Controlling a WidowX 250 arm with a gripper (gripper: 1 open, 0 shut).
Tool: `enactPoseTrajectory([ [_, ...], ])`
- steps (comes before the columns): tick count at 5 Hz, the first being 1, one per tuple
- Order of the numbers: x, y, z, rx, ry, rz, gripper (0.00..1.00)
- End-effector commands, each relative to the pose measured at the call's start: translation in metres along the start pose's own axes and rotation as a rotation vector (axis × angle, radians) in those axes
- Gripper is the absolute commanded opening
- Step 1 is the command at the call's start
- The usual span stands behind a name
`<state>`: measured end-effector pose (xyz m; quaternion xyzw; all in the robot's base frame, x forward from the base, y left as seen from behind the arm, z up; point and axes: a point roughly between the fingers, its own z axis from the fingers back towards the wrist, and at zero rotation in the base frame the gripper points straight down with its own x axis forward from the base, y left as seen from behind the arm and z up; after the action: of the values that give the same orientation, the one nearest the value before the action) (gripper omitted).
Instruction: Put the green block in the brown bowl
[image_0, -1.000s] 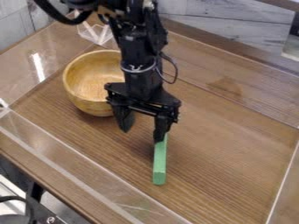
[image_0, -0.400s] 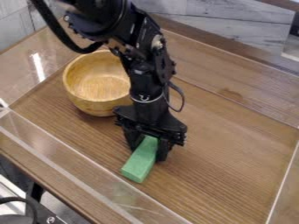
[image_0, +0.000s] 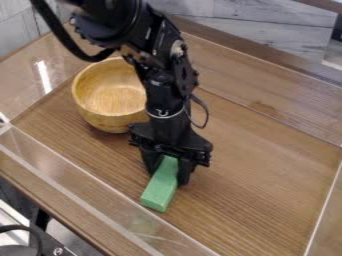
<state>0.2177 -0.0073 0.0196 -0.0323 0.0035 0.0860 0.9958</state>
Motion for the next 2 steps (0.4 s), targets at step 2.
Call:
enactPoseTrajectory([
  [2,0.0011,-0.0054,0.0163,-0.001,-0.015,-0.036,0.0],
])
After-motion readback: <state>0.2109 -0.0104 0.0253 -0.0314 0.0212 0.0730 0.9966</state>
